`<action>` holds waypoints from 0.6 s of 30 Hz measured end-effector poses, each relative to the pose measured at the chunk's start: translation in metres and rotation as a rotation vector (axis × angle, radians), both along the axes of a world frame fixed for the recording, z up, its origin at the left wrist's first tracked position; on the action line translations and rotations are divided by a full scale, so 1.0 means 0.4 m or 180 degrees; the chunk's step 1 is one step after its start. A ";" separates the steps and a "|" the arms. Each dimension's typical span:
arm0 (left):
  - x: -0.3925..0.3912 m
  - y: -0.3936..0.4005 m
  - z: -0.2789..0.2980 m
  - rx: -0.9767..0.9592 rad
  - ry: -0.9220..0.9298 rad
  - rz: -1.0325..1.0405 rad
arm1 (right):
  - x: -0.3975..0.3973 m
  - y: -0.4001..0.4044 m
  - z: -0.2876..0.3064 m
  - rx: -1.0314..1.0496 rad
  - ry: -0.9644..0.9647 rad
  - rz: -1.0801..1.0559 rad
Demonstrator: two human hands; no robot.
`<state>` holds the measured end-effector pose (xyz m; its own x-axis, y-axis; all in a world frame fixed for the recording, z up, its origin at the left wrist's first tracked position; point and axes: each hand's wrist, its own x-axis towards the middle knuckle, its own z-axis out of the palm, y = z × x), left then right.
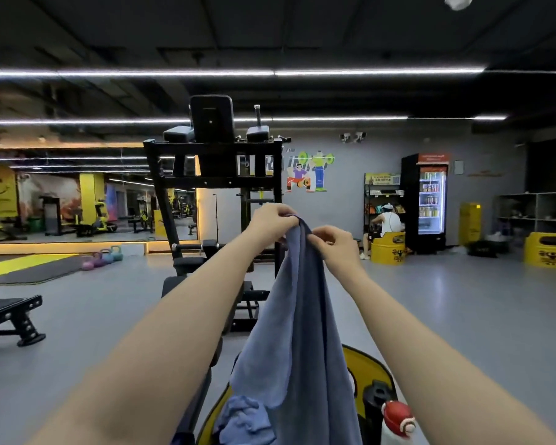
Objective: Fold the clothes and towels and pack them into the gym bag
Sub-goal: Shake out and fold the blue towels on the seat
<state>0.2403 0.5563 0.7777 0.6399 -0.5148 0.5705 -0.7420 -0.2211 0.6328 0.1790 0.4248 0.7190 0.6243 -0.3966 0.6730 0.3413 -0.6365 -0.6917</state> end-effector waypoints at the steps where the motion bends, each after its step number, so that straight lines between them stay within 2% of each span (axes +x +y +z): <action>1: -0.012 0.004 0.006 0.0128 -0.0051 -0.0053 | -0.010 0.008 0.010 0.0080 -0.0035 0.0111; 3: -0.032 0.013 0.015 0.0247 -0.0147 -0.0152 | -0.029 0.023 0.028 0.0174 -0.0086 0.0287; 8: -0.053 0.039 0.030 0.0045 -0.0126 -0.0198 | -0.070 0.051 0.058 0.0225 -0.0254 0.0432; 13: -0.061 0.068 0.025 0.0217 0.0101 -0.0272 | -0.093 0.063 0.084 -0.0158 -0.0322 0.0175; 18: -0.057 0.094 -0.002 0.0240 0.0357 -0.0214 | -0.104 0.061 0.087 0.0096 -0.0213 0.0046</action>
